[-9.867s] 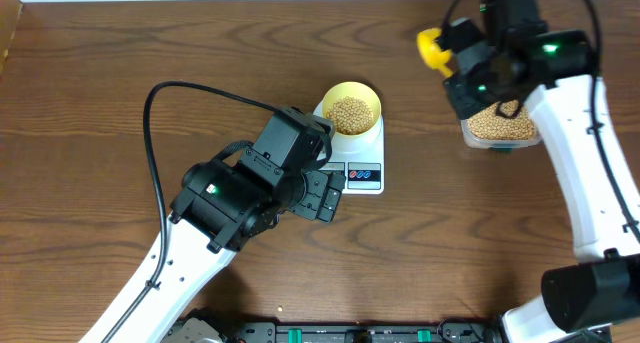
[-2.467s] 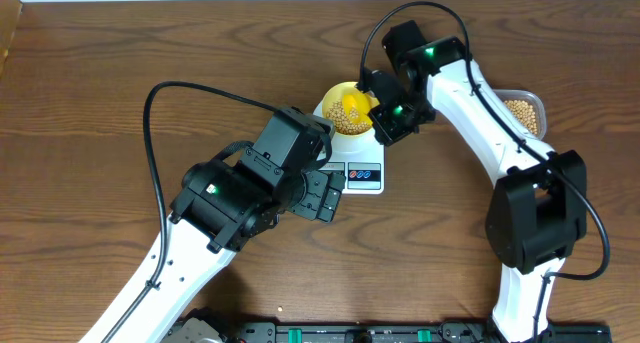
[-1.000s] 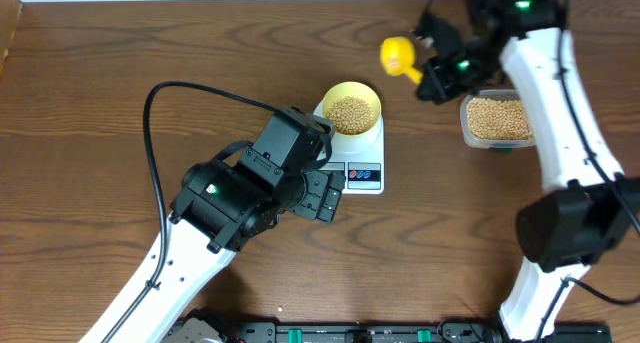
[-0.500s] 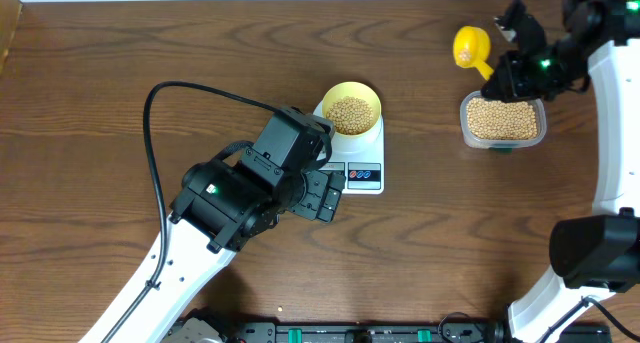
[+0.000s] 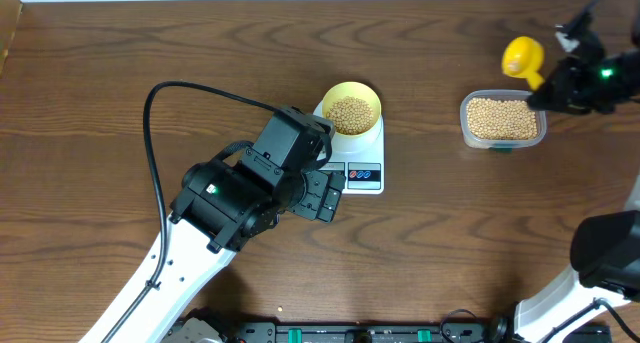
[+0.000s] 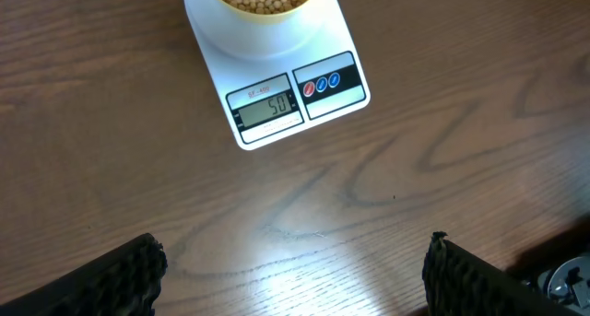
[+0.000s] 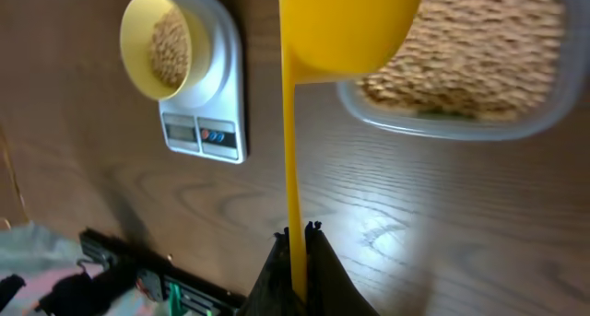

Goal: Scoop item into bowl and weigh 50g on scale
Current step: 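Lift the scoop away from the bowl and carry it right, then lower the scoop into the soybean tub with the right gripper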

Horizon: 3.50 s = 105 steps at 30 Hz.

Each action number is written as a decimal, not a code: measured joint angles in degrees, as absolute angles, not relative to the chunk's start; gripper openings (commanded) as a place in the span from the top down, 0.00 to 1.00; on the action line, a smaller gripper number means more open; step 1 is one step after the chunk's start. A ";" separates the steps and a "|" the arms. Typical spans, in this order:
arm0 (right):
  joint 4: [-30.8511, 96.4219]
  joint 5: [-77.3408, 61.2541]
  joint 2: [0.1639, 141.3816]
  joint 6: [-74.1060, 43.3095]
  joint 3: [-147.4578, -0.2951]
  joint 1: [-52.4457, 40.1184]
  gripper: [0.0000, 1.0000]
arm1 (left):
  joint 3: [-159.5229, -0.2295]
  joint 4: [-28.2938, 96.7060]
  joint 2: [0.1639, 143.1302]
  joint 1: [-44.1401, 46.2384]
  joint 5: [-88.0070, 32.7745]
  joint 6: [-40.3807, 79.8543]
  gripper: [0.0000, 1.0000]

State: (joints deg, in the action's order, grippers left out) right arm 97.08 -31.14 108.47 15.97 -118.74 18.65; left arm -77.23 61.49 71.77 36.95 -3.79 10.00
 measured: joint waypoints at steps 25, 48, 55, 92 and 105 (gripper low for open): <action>87.90 -28.21 107.85 17.32 -102.91 21.37 0.98 | -77.23 61.49 71.77 36.95 -3.77 10.00 0.08; 86.87 -13.91 107.85 10.15 -101.30 13.80 0.99 | -77.23 61.52 71.77 36.95 -3.77 10.00 0.08; 84.01 -11.88 107.70 8.40 -94.63 13.58 0.98 | -77.23 61.49 71.77 36.95 -3.77 10.00 0.08; 72.77 9.85 107.70 0.32 -87.92 1.63 0.99 | -77.23 61.52 71.77 36.95 -3.79 10.00 0.08; 72.51 11.64 107.70 0.36 -87.57 0.14 0.61 | -77.23 61.49 71.77 36.95 -3.79 10.00 0.08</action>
